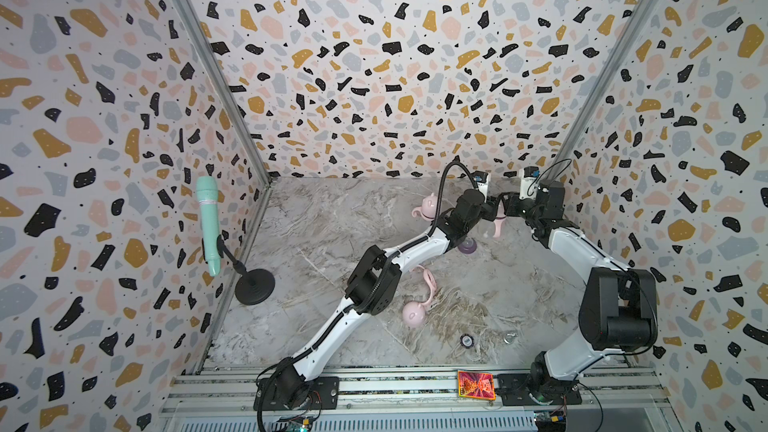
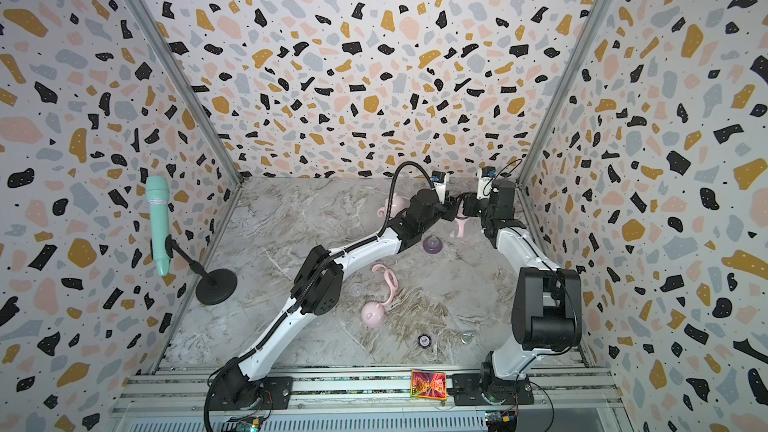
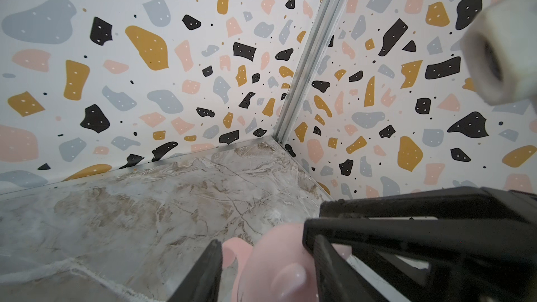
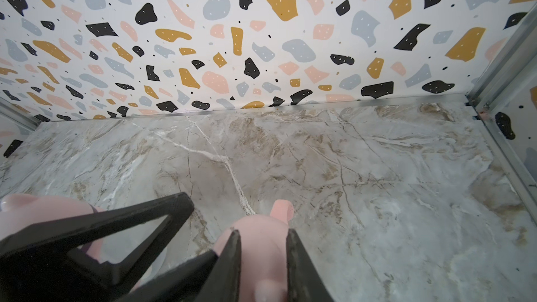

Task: Assemble the baby bottles
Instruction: Close the lid on the baby bottle.

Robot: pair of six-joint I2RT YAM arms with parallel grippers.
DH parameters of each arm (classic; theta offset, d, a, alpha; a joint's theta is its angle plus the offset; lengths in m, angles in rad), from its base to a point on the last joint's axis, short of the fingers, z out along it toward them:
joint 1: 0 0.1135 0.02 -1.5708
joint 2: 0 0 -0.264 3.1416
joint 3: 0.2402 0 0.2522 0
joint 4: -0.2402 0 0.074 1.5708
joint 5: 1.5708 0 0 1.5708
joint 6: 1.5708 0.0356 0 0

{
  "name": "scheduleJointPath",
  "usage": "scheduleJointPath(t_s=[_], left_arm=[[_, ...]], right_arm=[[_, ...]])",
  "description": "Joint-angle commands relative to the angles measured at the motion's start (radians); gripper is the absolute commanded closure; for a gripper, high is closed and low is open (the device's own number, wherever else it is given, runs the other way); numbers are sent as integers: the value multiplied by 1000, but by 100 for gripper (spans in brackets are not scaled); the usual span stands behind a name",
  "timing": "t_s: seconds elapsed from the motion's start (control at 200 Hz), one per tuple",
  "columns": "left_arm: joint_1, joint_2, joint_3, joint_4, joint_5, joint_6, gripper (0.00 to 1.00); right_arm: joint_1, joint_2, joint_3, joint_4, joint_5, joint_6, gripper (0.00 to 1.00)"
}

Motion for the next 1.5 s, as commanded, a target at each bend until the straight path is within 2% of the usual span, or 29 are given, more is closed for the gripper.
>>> scheduleJointPath(t_s=[0.0,0.315,0.656,1.036,1.497], left_arm=[[2,24,27,52,10,4,51],[3,20,2,53,38,6,57],[2,24,-34,59,96,12,67],[3,26,-70,59,198,38,70],[1,12,-134,45,237,33,74]], right_arm=[[14,-17,-52,-37,11,-12,74],[31,-42,-180,-15,17,13,74],[47,15,-215,-9,20,35,74],[50,37,-269,-22,25,68,74],[64,60,-294,-56,28,108,74]])
